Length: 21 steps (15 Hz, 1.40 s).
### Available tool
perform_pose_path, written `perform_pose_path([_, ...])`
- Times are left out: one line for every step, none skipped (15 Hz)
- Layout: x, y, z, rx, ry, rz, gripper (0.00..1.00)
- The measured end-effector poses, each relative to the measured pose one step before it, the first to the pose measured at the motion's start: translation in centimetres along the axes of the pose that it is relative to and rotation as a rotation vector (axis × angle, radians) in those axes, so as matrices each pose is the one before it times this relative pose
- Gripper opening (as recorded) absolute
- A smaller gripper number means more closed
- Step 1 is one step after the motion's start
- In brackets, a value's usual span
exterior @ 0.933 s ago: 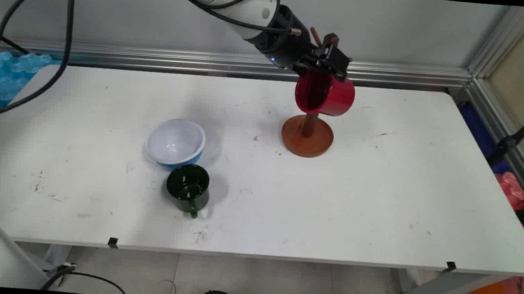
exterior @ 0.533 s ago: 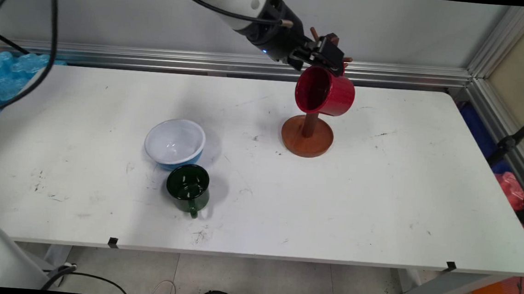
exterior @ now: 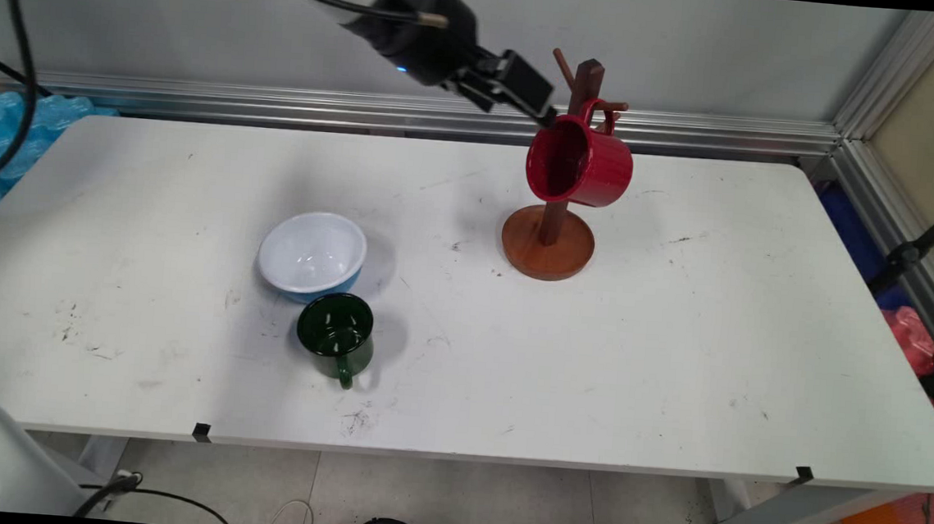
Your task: Pick up the red mug from the rack
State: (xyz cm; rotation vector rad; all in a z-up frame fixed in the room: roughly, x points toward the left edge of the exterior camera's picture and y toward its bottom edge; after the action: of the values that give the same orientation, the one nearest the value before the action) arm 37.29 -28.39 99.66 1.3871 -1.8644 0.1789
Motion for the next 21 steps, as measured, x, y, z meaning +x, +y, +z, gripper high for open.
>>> perform_pose_path([-0.168,-0.301,-0.498,-0.00202,-0.00426,0.01194,1.00])
perform_pose_path([-0.254,-0.466,-0.725,-0.00281,-0.00634,0.01777,1.00])
perform_pose_path([-0.298,-0.525,-0.806,-0.00348,-0.00737,0.02149,1.00])
perform_pose_path([-0.353,-0.539,-0.821,-0.00294,-0.00786,0.02177,1.00])
perform_pose_path([-0.299,-0.429,-0.675,-0.00357,-0.00641,0.01981,1.00])
perform_pose_path([-0.344,-0.466,-0.732,-0.00482,-0.00764,0.02470,1.00])
perform_pose_path([-0.403,-0.429,-0.760,-0.00581,-0.00723,0.02912,1.00])
perform_pose_path([-0.338,-0.316,-0.602,-0.00555,-0.00634,0.02797,1.00])
perform_pose_path([-0.373,-0.330,-0.673,-0.00678,-0.00688,0.03341,1.00])
perform_pose_path([-0.400,-0.271,-0.671,-0.00822,-0.00765,0.03298,1.00])
perform_pose_path([-0.341,-0.184,-0.538,-0.00781,-0.00667,0.02787,1.00])
perform_pose_path([-0.404,-0.157,-0.643,-0.00998,-0.00732,0.03410,1.00])
perform_pose_path([-0.396,-0.112,-0.635,-0.01098,-0.00666,0.03526,1.00])
perform_pose_path([-0.404,-0.062,-0.596,-0.01180,-0.00692,0.03553,1.00])
perform_pose_path([-0.322,0.005,-0.489,-0.01082,-0.00486,0.03014,1.00])
perform_pose_path([-0.383,0.057,-0.555,-0.01403,-0.00523,0.03507,1.00])
perform_pose_path([-0.304,0.067,-0.439,-0.01157,-0.00426,0.02768,1.00])
perform_pose_path([-0.187,0.063,-0.291,-0.00760,-0.00221,0.01733,1.00])
perform_pose_path([-0.267,0.085,-0.410,-0.01063,-0.00329,0.02414,1.00])
perform_pose_path([-0.282,0.099,-0.441,-0.01139,-0.00346,0.02556,1.00])
perform_pose_path([-0.255,0.087,-0.404,-0.01068,-0.00286,0.02324,1.00])
